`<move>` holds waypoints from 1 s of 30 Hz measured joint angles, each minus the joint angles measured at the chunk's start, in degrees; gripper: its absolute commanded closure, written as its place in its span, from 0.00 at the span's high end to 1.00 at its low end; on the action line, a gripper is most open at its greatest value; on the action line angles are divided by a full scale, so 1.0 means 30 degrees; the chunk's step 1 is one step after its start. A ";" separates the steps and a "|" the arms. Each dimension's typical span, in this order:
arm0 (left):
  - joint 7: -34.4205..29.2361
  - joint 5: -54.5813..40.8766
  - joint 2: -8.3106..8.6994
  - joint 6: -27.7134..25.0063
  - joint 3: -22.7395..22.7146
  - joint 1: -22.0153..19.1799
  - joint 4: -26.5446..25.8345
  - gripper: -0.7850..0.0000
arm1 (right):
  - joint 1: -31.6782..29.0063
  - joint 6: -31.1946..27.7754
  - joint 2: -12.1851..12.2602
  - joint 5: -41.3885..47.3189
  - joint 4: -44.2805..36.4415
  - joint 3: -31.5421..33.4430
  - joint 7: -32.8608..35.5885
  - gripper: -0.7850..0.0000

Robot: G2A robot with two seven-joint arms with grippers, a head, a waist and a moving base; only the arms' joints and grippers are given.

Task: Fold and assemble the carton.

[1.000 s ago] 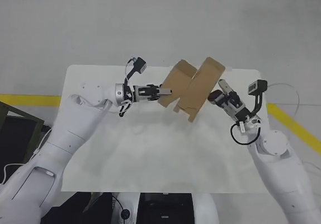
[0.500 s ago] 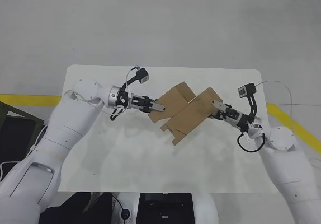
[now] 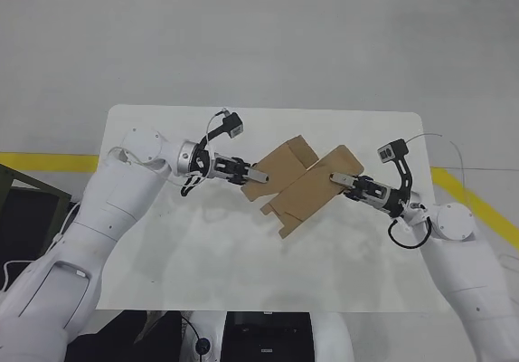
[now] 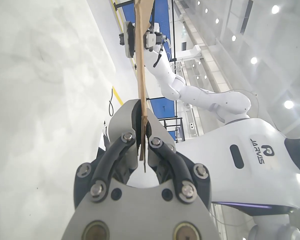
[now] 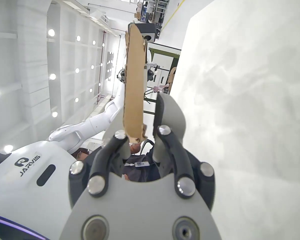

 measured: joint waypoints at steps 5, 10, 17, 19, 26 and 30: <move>0.0354 0.0034 -0.0046 -0.0295 -0.0118 -0.0052 0.0076 1.00 | 0.0180 0.0336 -0.0046 0.0831 0.0347 -0.0117 0.0552 0.00; 0.1641 -0.1321 -0.0126 -0.0716 -0.0689 0.0253 0.0164 1.00 | 0.0214 0.0613 -0.0067 0.1216 0.0490 0.0148 -0.0279 0.00; 0.6043 -0.1969 -0.0216 -0.1179 -0.1557 0.1359 -0.0005 1.00 | -0.1092 0.0290 -0.0072 0.1192 -0.0889 0.1145 -0.3963 0.00; 0.7412 -0.1768 -0.0293 -0.1167 -0.1540 0.1726 -0.0246 1.00 | -0.1563 0.0547 -0.0083 0.0660 -0.1537 0.1242 -0.5201 0.00; 1.0923 -0.0159 -0.0587 -0.1546 -0.1130 0.2471 -0.1537 1.00 | -0.3063 0.1705 -0.0248 -0.0019 -0.3567 0.0959 -0.8466 0.00; 1.1807 0.0581 -0.0781 -0.1388 -0.0803 0.2404 -0.1822 1.00 | -0.3276 0.2169 -0.0386 -0.0436 -0.3946 0.0516 -0.9555 0.00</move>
